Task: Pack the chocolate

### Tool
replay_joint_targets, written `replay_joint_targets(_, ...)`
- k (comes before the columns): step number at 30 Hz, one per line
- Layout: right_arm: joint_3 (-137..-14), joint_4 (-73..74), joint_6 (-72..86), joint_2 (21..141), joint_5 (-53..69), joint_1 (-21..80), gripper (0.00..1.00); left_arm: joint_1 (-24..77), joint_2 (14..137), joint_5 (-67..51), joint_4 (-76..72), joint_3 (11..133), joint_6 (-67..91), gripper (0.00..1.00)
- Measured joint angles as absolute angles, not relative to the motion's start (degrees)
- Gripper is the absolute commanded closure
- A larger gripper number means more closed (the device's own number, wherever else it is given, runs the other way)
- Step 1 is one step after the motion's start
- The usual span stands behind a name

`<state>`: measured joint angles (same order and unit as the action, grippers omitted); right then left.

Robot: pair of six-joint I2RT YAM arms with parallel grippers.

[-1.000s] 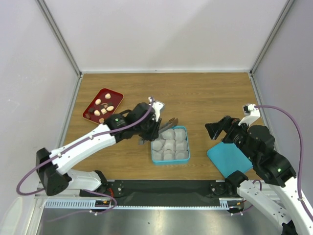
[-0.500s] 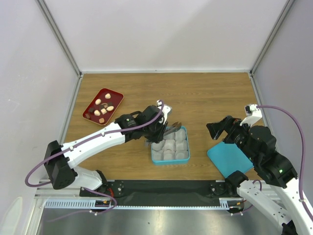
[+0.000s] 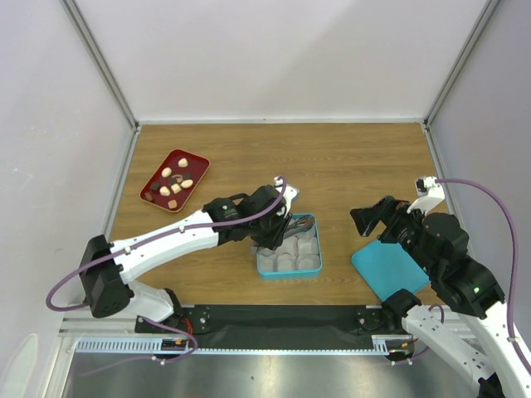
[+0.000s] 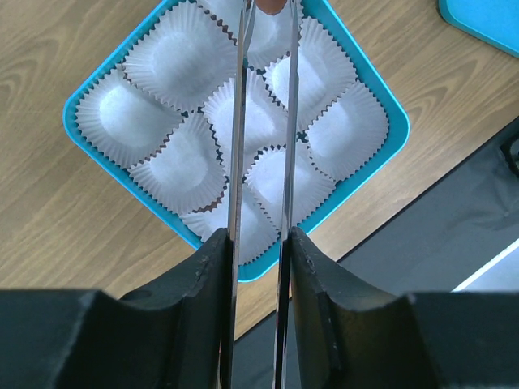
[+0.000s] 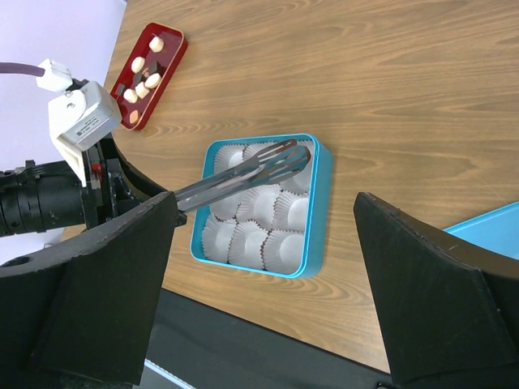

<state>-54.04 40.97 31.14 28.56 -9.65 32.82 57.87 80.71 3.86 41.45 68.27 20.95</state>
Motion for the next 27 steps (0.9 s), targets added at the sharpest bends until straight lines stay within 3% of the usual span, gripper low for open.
replay_joint_targets(27,-54.04,40.93,31.4,28.4,-9.56,32.82,0.04,58.04,82.15,7.84,46.09,73.95,20.97,0.57)
